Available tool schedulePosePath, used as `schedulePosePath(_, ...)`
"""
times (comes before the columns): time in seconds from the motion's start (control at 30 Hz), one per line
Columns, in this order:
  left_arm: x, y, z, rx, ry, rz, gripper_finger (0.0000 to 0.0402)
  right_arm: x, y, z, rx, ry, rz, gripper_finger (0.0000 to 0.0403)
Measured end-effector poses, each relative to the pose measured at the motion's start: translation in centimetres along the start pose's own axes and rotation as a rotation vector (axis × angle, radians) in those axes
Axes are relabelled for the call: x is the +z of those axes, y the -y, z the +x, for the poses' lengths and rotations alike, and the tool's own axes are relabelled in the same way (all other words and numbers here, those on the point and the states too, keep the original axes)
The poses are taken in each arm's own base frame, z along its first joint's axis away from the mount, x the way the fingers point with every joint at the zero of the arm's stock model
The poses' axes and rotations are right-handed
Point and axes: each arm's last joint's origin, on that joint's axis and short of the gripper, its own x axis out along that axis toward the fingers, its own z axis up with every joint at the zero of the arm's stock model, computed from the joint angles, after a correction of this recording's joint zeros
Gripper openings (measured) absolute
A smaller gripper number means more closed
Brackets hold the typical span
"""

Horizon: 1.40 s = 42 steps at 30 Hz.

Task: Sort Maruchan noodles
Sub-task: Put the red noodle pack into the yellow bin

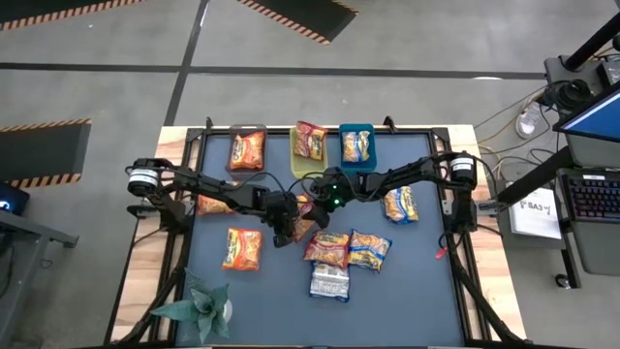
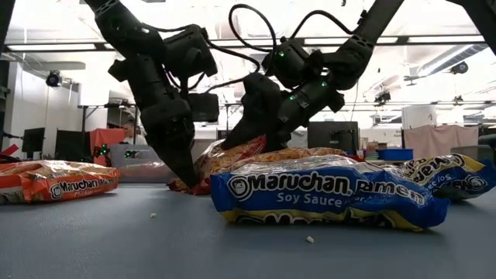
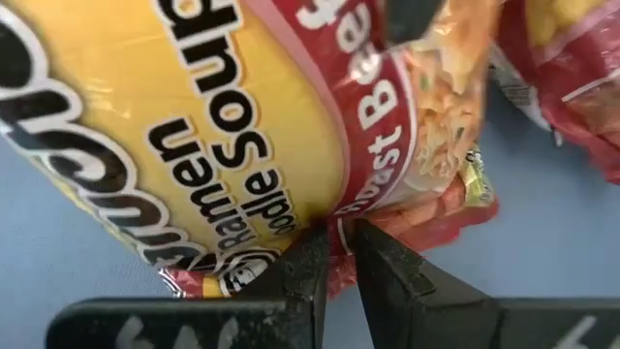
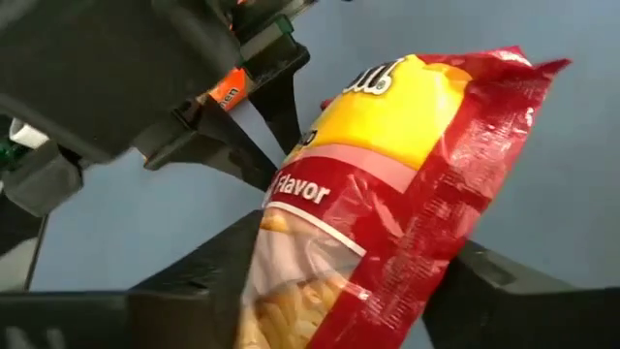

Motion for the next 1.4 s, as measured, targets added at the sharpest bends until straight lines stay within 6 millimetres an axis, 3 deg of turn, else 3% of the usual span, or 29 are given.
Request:
schedulePosePath(0.2, 0.5, 0.4, -2.9, -0.021, 0.062, 0.05, 0.0038, 0.1, -0.4, -0.6, -0.003, -0.011, -0.11, 0.0155)
schedulePosePath(0.5, 2.3, 1.2, -9.6, -0.082, 0.385, 0.12, 0.0045, 0.5, -3.3, -2.9, -0.112, 0.002, -0.403, 0.015)
schedulePosePath(0.67, 2.6, 1.1, -11.0, -0.086, 0.472, 0.126, 0.0089, 0.0, -5.6, -3.7, -0.201, -0.003, -0.58, 0.015)
schedulePosePath(0.8, 2.9, 0.9, -10.7, -0.021, 0.493, 0.109, 0.0151, -0.4, -6.9, -3.8, -0.233, 0.001, -0.664, 0.015)
schedulePosePath(1.1, 2.8, 0.5, -7.3, 0.067, 0.396, 0.146, 0.0283, -1.2, -8.0, -3.5, -0.231, -0.011, -0.697, 0.0133)
schedulePosePath(1.4, 2.4, 0.4, -6.7, 0.031, 0.383, 0.153, 0.0315, -1.6, -8.7, -3.3, -0.212, -0.02, -0.745, 0.0088)
